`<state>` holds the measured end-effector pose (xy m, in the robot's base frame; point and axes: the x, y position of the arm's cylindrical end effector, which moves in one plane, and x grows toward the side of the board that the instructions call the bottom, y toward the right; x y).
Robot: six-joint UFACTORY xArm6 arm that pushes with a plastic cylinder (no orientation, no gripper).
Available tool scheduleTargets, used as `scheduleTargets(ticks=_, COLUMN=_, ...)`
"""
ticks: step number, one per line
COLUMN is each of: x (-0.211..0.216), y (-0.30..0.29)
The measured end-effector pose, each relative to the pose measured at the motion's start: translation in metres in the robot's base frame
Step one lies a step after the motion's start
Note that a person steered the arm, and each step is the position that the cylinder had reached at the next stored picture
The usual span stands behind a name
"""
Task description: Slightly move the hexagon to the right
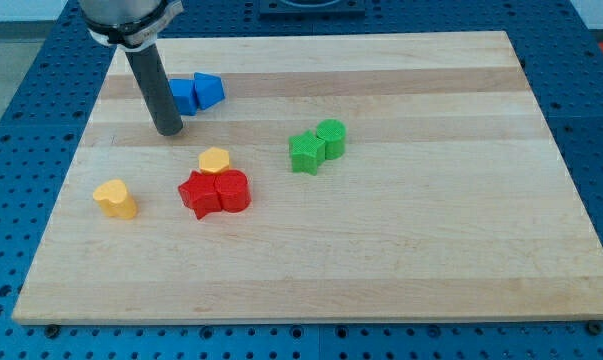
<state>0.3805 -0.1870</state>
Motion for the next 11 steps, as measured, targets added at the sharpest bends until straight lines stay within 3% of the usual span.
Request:
scheduleTargets(ticks=2, x=0.051, y=-0.005)
scheduleTargets(ticks=3, x=0.058, y=0.001)
scheduleTargets(ticks=8, x=0.037, y=0.114)
scheduleTargets(ticks=11, x=0.060, y=0.123)
